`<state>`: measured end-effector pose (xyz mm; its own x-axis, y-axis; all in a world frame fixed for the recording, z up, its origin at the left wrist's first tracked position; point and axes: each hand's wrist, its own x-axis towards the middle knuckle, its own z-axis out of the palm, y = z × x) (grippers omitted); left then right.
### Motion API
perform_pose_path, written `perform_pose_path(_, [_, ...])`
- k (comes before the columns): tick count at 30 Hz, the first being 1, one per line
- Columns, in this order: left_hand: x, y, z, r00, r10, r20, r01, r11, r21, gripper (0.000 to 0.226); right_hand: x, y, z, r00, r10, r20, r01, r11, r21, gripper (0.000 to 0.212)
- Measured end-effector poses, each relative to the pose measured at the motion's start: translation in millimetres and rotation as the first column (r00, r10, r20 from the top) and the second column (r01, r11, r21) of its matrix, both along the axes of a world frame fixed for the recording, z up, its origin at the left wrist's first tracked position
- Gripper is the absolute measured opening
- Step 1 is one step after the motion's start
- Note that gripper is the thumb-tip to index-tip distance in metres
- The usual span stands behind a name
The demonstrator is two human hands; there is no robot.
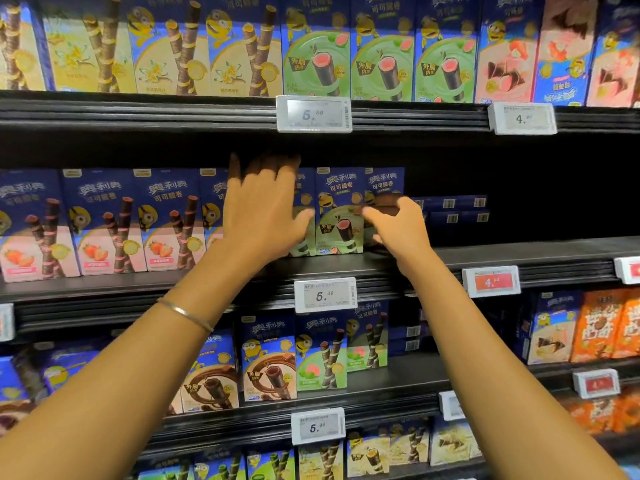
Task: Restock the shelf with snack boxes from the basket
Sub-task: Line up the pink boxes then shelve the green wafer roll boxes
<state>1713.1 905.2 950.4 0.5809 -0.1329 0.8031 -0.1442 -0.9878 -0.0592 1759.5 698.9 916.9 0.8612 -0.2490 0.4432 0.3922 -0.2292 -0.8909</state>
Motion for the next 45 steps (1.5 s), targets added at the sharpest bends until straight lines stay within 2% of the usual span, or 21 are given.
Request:
perform_pose_path(2, [-18,-1,-15,0.983,-0.170,0.072,0.178,0.977,-0.121,0.072,-21,-5,-3,0.996,0.069,0.058,-0.071,0.996,0.048,0.022])
perform_pose_path(5, [-48,-5,-48,0.860,-0.461,0.220,0.510,0.781,-0.360,0.062,-59,-12,-15,0.982,0.133,0.134,-0.147,0.983,0.107,0.023])
perform_pose_path(8, [-78,-15,-104,0.744,-0.567,0.353,0.665,0.577,-0.475,0.046,-101,-21,-45,0.960,0.199,0.197,-0.234,0.957,0.171,0.031])
perform_pose_path(10, [-98,-24,-153,0.704,-0.607,0.368,0.691,0.466,-0.553,0.039,-124,-28,-79,0.957,0.227,0.180,-0.258,0.949,0.178,0.035])
perform_pose_path(12, [-120,-35,-210,0.696,-0.628,0.348,0.655,0.359,-0.664,0.036,-144,-36,-124,0.964,0.251,0.093,-0.264,0.948,0.175,0.031])
perform_pose_path(14, [-142,-48,-266,0.713,-0.635,0.297,0.539,0.225,-0.812,0.033,-163,-47,-174,0.956,0.287,-0.055,-0.272,0.943,0.190,0.028])
perform_pose_path(16, [-164,-62,-320,0.763,-0.627,0.159,0.290,0.112,-0.951,0.024,-180,-62,-226,0.917,0.318,-0.241,-0.277,0.942,0.190,0.027])
perform_pose_path(18, [-186,-78,-377,0.783,-0.621,-0.043,-0.003,0.065,-0.998,0.018,-196,-81,-279,0.855,0.330,-0.401,-0.280,0.943,0.180,0.022])
perform_pose_path(20, [-210,-96,-434,0.758,-0.606,-0.242,-0.278,0.036,-0.960,0.016,-210,-104,-333,0.787,0.312,-0.533,-0.283,0.949,0.138,0.012])
perform_pose_path(22, [-238,-117,-486,0.723,-0.585,-0.367,-0.477,-0.039,-0.878,0.025,-226,-129,-389,0.700,0.291,-0.652,-0.308,0.947,0.092,0.010])
perform_pose_path(25, [-280,-154,-552,0.696,-0.532,-0.482,-0.635,-0.143,-0.759,0.035,-254,-163,-467,0.566,0.245,-0.788,-0.384,0.923,0.011,0.011])
perform_pose_path(27, [-301,-178,-591,0.696,-0.502,-0.514,-0.681,-0.233,-0.694,0.039,-271,-184,-519,0.523,0.193,-0.830,-0.419,0.906,-0.054,0.011])
perform_pose_path(29, [-316,-197,-627,0.654,-0.503,-0.566,-0.739,-0.263,-0.620,0.042,-287,-202,-567,0.494,0.127,-0.860,-0.492,0.856,-0.156,0.015])
perform_pose_path(32, [-331,-218,-684,0.613,-0.534,-0.582,-0.773,-0.252,-0.583,0.048,-305,-220,-638,0.359,0.050,-0.932,-0.582,0.793,-0.181,0.017])
perform_pose_path(34, [-332,-226,-727,0.575,-0.567,-0.589,-0.803,-0.254,-0.539,0.050,-309,-224,-692,0.340,0.022,-0.940,-0.587,0.786,-0.194,0.009])
perform_pose_path(36, [-321,-230,-780,0.545,-0.575,-0.610,-0.834,-0.295,-0.466,0.051,-306,-224,-755,0.302,0.010,-0.953,-0.640,0.743,-0.195,0.006])
perform_pose_path(38, [-310,-231,-834,0.507,-0.571,-0.646,-0.862,-0.327,-0.388,0.053,-304,-225,-823,0.248,-0.015,-0.969,-0.699,0.689,-0.190,0.021])
perform_pose_path(40, [-295,-229,-885,0.562,-0.580,-0.590,-0.826,-0.440,-0.353,0.054,-298,-223,-892,0.283,-0.028,-0.959,-0.727,0.646,-0.233,0.028])
perform_pose_path(42, [-282,-226,-931,0.633,-0.590,-0.501,-0.765,-0.576,-0.288,0.056,-294,-219,-960,0.328,-0.005,-0.945,-0.753,0.603,-0.265,0.018])
perform_pose_path(45, [-269,-218,-993,0.735,-0.586,-0.341,-0.670,-0.705,-0.234,0.057,-284,-211,-1056,0.308,0.041,-0.951,-0.838,0.485,-0.250,0.028])
